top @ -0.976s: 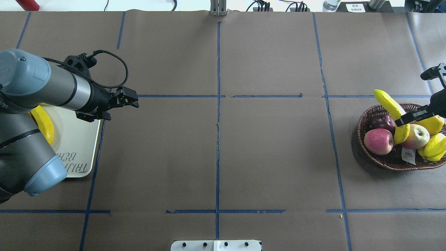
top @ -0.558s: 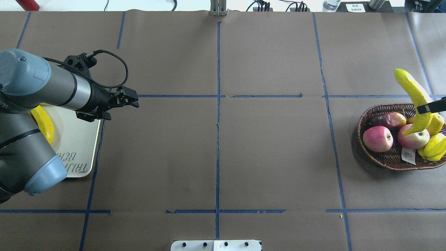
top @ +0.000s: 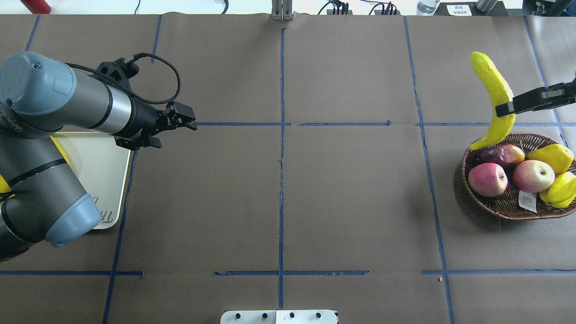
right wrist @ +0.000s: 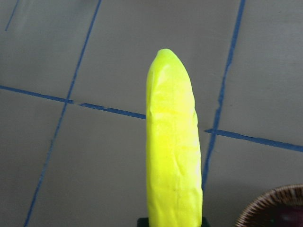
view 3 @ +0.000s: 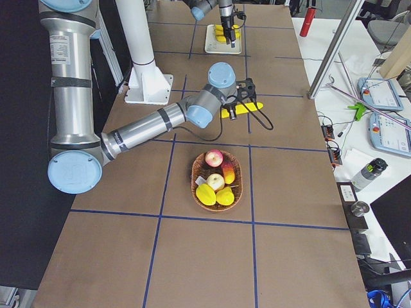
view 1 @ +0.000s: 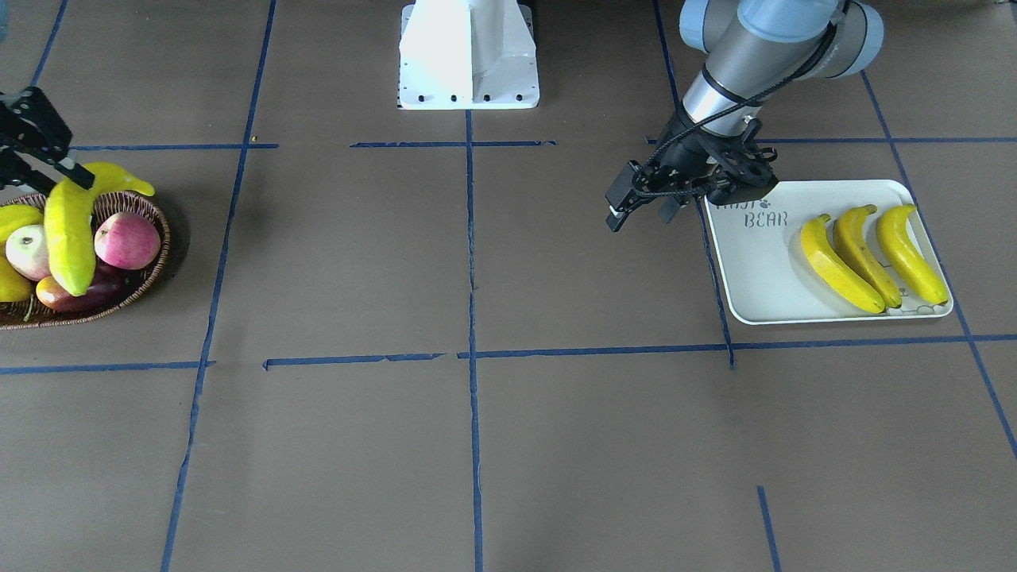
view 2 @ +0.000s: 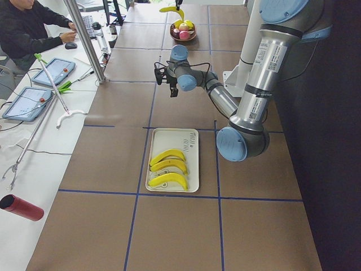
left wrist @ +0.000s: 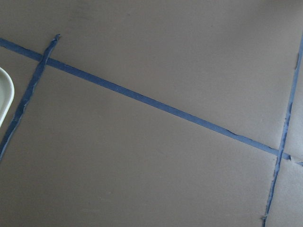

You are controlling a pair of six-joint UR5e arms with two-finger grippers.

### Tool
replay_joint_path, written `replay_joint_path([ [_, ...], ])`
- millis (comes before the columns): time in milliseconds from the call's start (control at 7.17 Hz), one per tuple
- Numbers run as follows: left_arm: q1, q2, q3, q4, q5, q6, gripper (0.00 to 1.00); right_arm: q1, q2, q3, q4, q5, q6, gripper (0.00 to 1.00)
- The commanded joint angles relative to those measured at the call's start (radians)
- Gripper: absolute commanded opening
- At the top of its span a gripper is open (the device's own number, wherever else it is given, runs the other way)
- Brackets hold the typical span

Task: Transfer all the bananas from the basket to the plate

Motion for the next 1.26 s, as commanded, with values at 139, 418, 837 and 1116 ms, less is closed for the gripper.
replay_joint_path([
  [139, 0.002, -0.066, 0.005, -0.206, -0.001, -0.192, 1.0, -0.392, 0.269, 0.001, 0.002, -0.394, 0.428, 0.02],
  [418, 0.008, -0.09, 0.016, -0.269, -0.009, -0.206, 0.99, -0.546, 0.345, 0.005, 0.002, -0.522, 0.473, 0.03],
  [837, 0.011, -0.191, 0.077, -0.267, -0.009, -0.214, 0.99, -0.623, 0.373, 0.016, 0.003, -0.573, 0.476, 0.03],
  [1116, 0.031, -0.214, 0.1, -0.267, -0.009, -0.214, 0.99, -0.657, 0.373, 0.025, 0.003, -0.599, 0.475, 0.03],
])
